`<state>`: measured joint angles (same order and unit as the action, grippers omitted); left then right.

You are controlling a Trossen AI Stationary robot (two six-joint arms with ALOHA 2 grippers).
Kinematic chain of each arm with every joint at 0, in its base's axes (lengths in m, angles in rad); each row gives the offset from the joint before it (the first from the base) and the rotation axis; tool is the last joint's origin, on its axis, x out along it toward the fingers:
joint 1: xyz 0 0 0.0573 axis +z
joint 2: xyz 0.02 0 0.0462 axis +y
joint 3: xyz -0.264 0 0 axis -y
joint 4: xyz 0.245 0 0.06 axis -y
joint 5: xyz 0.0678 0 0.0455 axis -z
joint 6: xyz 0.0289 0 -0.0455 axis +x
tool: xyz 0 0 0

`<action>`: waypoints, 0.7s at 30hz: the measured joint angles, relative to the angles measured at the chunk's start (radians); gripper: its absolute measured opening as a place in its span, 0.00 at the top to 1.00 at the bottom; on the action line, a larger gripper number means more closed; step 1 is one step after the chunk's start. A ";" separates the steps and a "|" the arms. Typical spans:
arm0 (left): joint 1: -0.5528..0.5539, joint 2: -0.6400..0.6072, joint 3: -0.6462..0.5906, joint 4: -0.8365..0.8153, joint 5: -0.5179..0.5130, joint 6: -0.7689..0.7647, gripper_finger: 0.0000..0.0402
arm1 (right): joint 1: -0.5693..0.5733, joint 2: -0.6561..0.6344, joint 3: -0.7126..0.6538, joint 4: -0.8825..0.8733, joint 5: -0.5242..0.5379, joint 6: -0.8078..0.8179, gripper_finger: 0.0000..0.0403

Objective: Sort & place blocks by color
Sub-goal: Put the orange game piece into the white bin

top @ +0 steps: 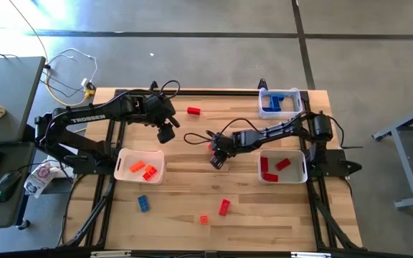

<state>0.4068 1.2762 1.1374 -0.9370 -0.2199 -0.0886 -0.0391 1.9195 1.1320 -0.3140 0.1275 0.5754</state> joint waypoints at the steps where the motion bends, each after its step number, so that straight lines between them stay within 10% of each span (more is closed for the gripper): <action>1: 0.000 0.000 0.000 0.000 0.000 0.007 0.46 | 0.000 -0.005 -0.001 -0.003 -0.008 -0.004 0.69; 21: -0.041 0.000 0.000 0.085 0.213 0.396 0.46 | 0.001 -0.196 -0.002 0.031 -0.168 -0.230 0.69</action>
<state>0.3658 1.2762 1.1374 -0.8518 -0.0070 0.3069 -0.0383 1.7238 1.1297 -0.2829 -0.0406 0.3458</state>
